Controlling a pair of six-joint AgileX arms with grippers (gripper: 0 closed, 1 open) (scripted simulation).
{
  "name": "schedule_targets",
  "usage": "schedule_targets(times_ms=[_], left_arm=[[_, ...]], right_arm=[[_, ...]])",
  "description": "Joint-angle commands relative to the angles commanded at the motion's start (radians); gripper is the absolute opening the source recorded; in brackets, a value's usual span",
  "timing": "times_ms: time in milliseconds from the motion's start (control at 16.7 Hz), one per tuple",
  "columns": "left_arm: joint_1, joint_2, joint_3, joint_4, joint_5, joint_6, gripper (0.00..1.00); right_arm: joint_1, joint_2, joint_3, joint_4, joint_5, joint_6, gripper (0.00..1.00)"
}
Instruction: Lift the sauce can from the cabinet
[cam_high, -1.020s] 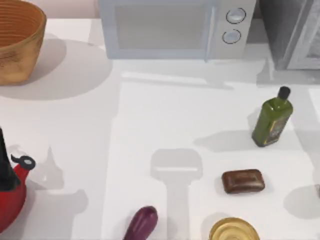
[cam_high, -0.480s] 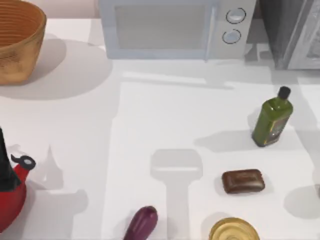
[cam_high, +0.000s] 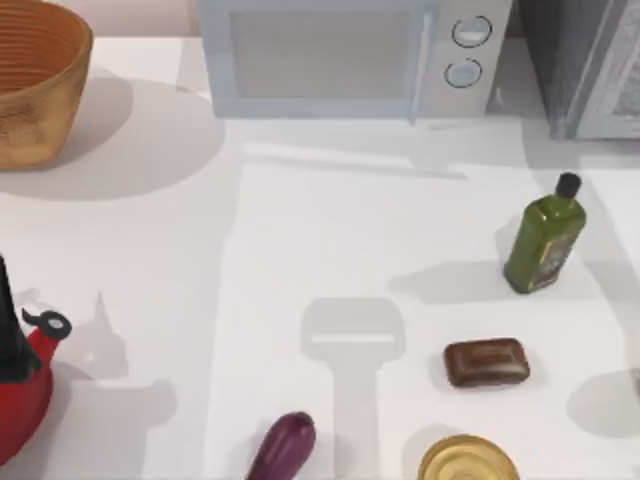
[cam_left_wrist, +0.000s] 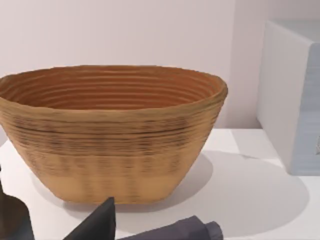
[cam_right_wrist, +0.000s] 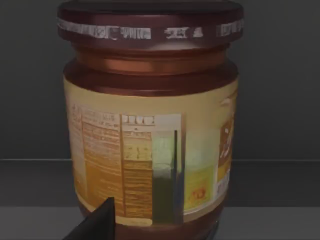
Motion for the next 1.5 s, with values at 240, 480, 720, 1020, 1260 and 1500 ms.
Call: schedule_targets(times_ms=[240,480,720,1020,1260,1500], left_arm=[[0.000,0.000,0.000,0.000,0.000,0.000,1.00],[0.000,0.000,0.000,0.000,0.000,0.000,1.00],[0.000,0.000,0.000,0.000,0.000,0.000,1.00],[0.000,0.000,0.000,0.000,0.000,0.000,1.00],[0.000,0.000,0.000,0.000,0.000,0.000,1.00],[0.000,0.000,0.000,0.000,0.000,0.000,1.00]], right_arm=[[0.068,0.132,0.098,0.035,0.069,0.004,1.00],[0.077,0.145,0.110,0.039,0.078,0.004,1.00],[0.068,0.172,0.141,0.034,0.070,0.004,1.00],[0.040,0.310,0.305,0.009,0.044,0.004,1.00],[0.022,0.386,0.395,-0.004,0.027,0.004,1.00],[0.022,0.389,0.399,-0.004,0.027,0.004,1.00]])
